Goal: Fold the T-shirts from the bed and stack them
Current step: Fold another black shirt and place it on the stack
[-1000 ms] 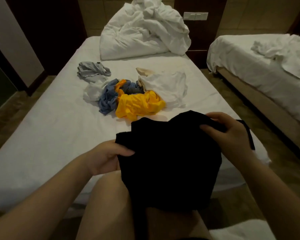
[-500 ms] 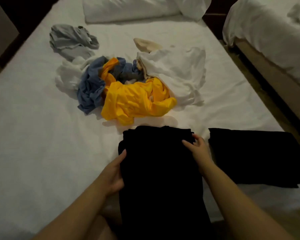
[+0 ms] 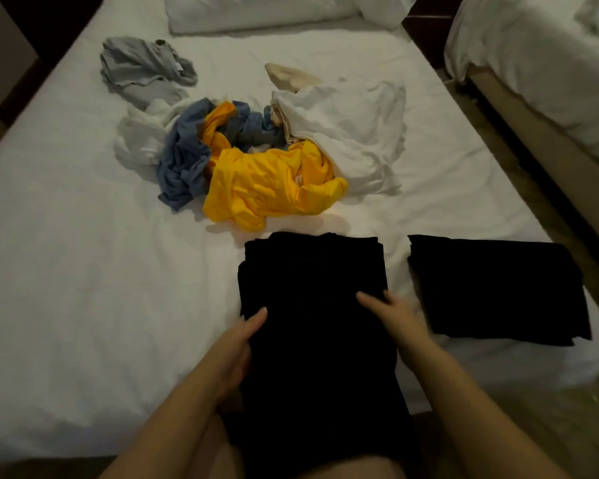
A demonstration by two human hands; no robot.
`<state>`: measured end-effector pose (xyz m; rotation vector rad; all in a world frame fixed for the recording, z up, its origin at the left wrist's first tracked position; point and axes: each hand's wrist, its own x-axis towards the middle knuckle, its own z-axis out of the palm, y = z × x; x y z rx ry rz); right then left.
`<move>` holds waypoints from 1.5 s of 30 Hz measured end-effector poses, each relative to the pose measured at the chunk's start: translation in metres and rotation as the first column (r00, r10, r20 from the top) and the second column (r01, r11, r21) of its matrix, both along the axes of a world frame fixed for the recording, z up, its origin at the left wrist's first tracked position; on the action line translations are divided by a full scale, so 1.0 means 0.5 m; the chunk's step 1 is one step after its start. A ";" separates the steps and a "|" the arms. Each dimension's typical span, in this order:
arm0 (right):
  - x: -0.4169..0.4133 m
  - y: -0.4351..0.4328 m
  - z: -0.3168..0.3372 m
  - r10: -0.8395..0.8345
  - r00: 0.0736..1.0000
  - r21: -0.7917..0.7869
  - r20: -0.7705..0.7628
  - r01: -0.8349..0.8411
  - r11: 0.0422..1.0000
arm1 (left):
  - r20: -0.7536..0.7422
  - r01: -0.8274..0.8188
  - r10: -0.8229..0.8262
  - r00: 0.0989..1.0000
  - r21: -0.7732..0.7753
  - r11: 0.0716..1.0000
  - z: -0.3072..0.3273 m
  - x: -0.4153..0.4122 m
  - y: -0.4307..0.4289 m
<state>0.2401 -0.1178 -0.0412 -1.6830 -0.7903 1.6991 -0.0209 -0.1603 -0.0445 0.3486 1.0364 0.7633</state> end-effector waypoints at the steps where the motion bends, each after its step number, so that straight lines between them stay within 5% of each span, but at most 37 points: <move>1: -0.004 -0.031 0.005 0.057 0.998 -0.016 -0.027 -0.058 0.998 | -0.076 0.020 -0.018 0.997 0.022 1.000 -0.004 0.005 -0.025; 6: -0.013 -0.173 0.013 0.108 0.993 -0.038 0.043 -0.107 0.994 | -0.185 0.050 -0.050 0.981 -0.008 0.999 -0.017 0.015 -0.136; 13: 0.032 -0.305 0.027 0.019 0.993 -0.035 -0.117 -0.023 0.999 | -0.169 0.023 -0.032 0.985 -0.058 0.998 0.038 0.028 -0.230; 15: 0.029 -0.329 0.034 -0.013 0.996 0.027 -0.084 0.015 1.000 | -0.297 0.091 -0.084 0.951 0.008 0.996 0.072 0.038 -0.251; 17: 0.030 -0.346 0.054 -0.103 0.994 0.091 -0.040 0.106 0.990 | -0.522 0.176 -0.085 0.849 0.128 0.976 0.121 0.036 -0.269; 20: 0.037 -0.360 0.108 -0.216 0.974 0.223 0.068 0.196 0.955 | -0.884 0.454 0.029 0.467 0.268 0.850 0.171 0.007 -0.286; 21: 0.038 -0.367 0.120 -0.206 0.971 0.270 0.120 0.168 0.948 | -0.883 0.452 0.066 0.465 0.301 0.840 0.166 -0.006 -0.290; 24: 0.035 -0.392 0.144 -0.181 0.952 0.353 0.248 0.085 0.932 | -0.533 0.197 0.017 0.846 0.342 0.919 0.171 -0.030 -0.294; 26: 0.031 -0.409 0.152 -0.170 0.937 0.363 0.305 0.051 0.931 | -0.306 0.086 0.021 0.952 0.330 0.940 0.163 -0.039 -0.299; 31: 0.017 -0.436 0.162 -0.196 0.848 0.440 0.492 -0.048 0.896 | -0.484 0.154 0.063 0.873 0.395 0.906 0.165 -0.023 -0.328; 35: 0.022 -0.435 0.146 -0.079 0.794 0.353 0.603 -0.177 0.919 | -0.624 0.218 0.079 0.777 0.386 0.896 0.164 -0.007 -0.340; 38: 0.031 -0.438 0.153 -0.105 0.853 0.346 0.511 -0.093 0.933 | -0.635 0.224 0.085 0.768 0.390 0.893 0.176 -0.011 -0.342; 42: 0.044 -0.441 0.168 -0.261 0.944 0.415 0.201 0.160 0.896 | -0.602 0.183 0.083 0.794 0.367 0.912 0.176 -0.026 -0.344; 45: 0.047 -0.451 0.160 -0.056 0.994 0.295 0.094 0.026 0.955 | -0.693 0.304 0.073 0.717 0.405 0.862 0.177 -0.031 -0.358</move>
